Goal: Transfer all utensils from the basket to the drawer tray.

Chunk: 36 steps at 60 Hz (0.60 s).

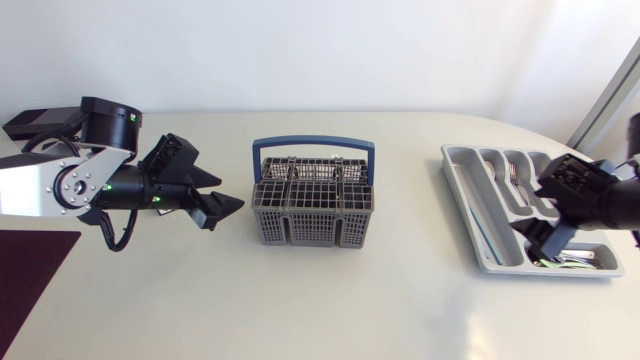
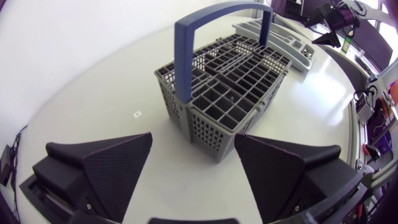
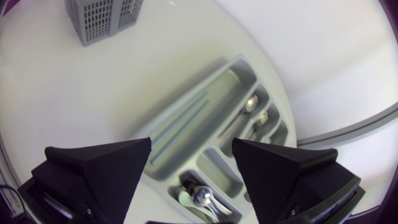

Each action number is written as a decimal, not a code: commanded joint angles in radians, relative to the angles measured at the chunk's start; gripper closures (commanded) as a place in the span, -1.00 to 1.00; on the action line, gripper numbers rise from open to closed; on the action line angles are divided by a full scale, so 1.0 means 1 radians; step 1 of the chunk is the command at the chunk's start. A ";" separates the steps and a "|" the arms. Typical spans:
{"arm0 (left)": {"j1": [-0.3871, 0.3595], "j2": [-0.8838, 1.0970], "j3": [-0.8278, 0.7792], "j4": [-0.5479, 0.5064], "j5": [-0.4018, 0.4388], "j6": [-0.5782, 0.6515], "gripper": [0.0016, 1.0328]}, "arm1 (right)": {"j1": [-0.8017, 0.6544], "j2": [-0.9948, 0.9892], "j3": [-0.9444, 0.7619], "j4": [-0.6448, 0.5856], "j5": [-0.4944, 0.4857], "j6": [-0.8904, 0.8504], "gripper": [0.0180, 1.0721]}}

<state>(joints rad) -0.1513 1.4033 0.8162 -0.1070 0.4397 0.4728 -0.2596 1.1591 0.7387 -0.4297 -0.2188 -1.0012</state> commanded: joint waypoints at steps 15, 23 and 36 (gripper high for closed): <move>0.022 0.161 0.055 0.052 -0.030 0.027 -0.78 | 0.413 0.240 0.105 0.128 0.045 0.469 -0.82; 0.010 0.198 0.069 0.069 -0.032 0.027 -0.78 | 0.500 0.375 0.203 0.141 0.044 0.562 -0.82; -0.014 0.237 0.081 0.092 -0.032 0.027 -0.78 | 0.569 0.496 0.301 0.163 0.067 0.630 -0.82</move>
<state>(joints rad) -0.1539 1.6119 0.8680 -0.0242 0.4099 0.4767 0.2928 1.6169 1.0054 -0.2790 -0.1646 -0.4175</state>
